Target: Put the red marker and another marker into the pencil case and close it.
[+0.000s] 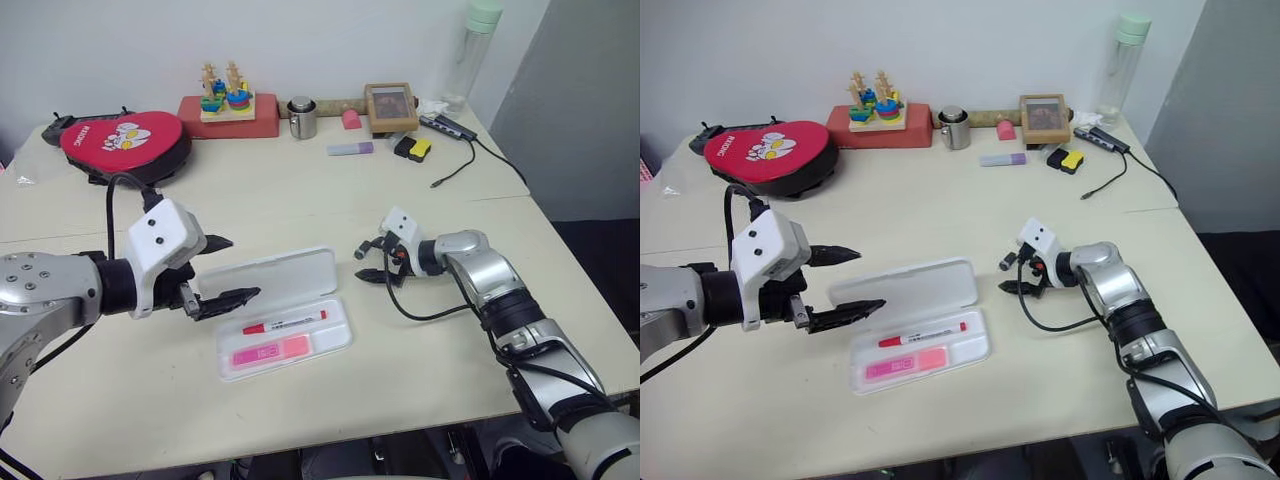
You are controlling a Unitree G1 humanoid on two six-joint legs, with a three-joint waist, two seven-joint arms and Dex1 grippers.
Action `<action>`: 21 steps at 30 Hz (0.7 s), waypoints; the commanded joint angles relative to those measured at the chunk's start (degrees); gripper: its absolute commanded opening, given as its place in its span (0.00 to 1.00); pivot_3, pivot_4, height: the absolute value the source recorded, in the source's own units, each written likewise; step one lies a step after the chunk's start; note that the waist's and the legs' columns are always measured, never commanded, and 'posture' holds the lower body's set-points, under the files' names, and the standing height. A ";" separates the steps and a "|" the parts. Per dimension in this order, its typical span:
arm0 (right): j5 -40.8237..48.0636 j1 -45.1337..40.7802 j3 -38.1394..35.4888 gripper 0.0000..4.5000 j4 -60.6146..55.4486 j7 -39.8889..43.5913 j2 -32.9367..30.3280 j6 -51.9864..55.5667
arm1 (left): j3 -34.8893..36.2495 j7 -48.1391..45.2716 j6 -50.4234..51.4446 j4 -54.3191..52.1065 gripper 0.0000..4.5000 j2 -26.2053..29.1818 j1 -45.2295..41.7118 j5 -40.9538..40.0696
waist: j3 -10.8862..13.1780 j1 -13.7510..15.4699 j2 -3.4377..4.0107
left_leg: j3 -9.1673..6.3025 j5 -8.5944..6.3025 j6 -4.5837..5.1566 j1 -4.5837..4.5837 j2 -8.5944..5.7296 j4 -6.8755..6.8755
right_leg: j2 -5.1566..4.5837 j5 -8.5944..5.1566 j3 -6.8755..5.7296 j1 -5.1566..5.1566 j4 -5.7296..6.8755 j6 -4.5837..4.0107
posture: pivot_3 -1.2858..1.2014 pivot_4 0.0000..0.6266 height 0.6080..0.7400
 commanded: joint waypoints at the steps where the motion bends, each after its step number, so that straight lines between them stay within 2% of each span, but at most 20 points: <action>1: -0.38 1.76 -0.16 1.00 -1.96 1.13 -1.83 0.81 | 0.76 0.28 -1.04 -0.46 0.98 0.02 -0.48 0.63 | 0.00 0.12 0.00 | 0.00 0.00 0.00 0.00 0.00 0.00 | 0.00 0.00 0.00 0.00 0.00 0.00 | 0.52 0.24 1.00; 13: 0.80 3.96 0.53 1.00 -8.67 2.88 -2.04 2.88 | -0.59 0.60 -1.46 -0.16 0.98 -0.37 -1.52 1.01 | 0.00 0.12 0.00 | -0.01 0.00 0.00 0.00 0.00 0.00 | 0.00 0.00 -0.01 0.01 0.00 0.00 | 0.52 0.24 1.00; 21: -1.34 0.76 0.93 1.00 -1.61 1.00 1.42 -1.38 | -0.86 0.64 -1.22 -0.16 0.98 -0.81 -1.84 1.44 | -0.01 -0.35 -0.01 | 0.04 0.00 0.00 0.09 0.00 0.01 | 0.00 0.00 0.04 0.02 0.07 0.00 | 0.52 0.24 1.00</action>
